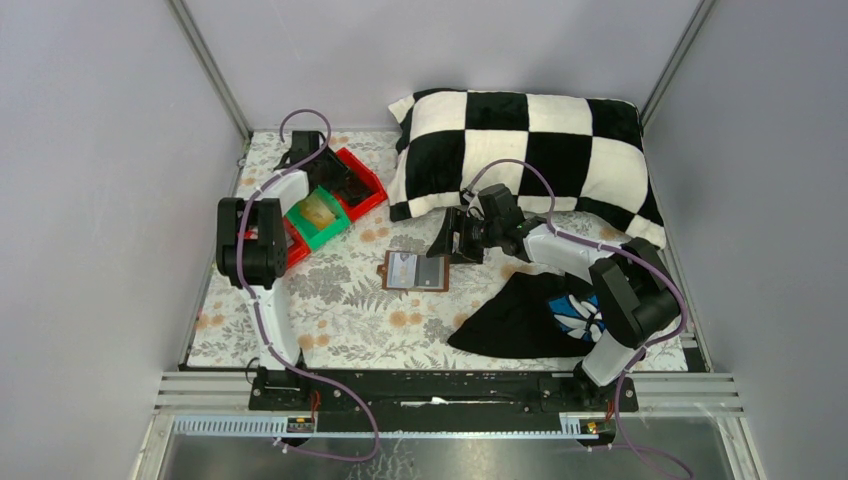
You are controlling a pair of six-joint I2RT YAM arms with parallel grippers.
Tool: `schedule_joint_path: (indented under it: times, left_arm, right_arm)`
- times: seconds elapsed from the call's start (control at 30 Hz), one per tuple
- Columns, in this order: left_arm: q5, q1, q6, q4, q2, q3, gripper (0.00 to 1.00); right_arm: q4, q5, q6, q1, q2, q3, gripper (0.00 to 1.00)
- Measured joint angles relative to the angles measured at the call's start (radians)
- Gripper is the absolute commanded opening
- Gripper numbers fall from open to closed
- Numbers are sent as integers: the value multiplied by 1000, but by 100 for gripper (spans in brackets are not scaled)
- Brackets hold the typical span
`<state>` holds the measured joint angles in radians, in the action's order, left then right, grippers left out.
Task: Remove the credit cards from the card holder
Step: Place the credit card in the storage box, then remove the credit card from the card holder.
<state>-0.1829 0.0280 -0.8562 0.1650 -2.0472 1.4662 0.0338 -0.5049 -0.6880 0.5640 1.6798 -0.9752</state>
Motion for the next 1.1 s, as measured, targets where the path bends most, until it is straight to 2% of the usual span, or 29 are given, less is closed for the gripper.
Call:
schedule_joint_path:
  times: [0.23,0.43,0.6,0.77,0.9,1.1]
  left_arm:
    - [3,-1,42,77,57,3,44]
    - [5,35,113,150,272,-5,44]
    - [-48,145,194,187,462,-44,44]
    - [-133,249,212,204,554,-199,44]
    - [-169,305,202,220,581,-399,44]
    - [-200,349,196,230,577,-527,44]
  right_arm:
    - [0,6,1,0,0,0,77]
    - [0,18,2,0,0,0,77]
    - [3,18,2,0,0,0,72]
    - [29,18,-6,0,13,0,62]
    - [69,14,-32,0,44,2,53]
    - [107,6,-69,14,118,2,44]
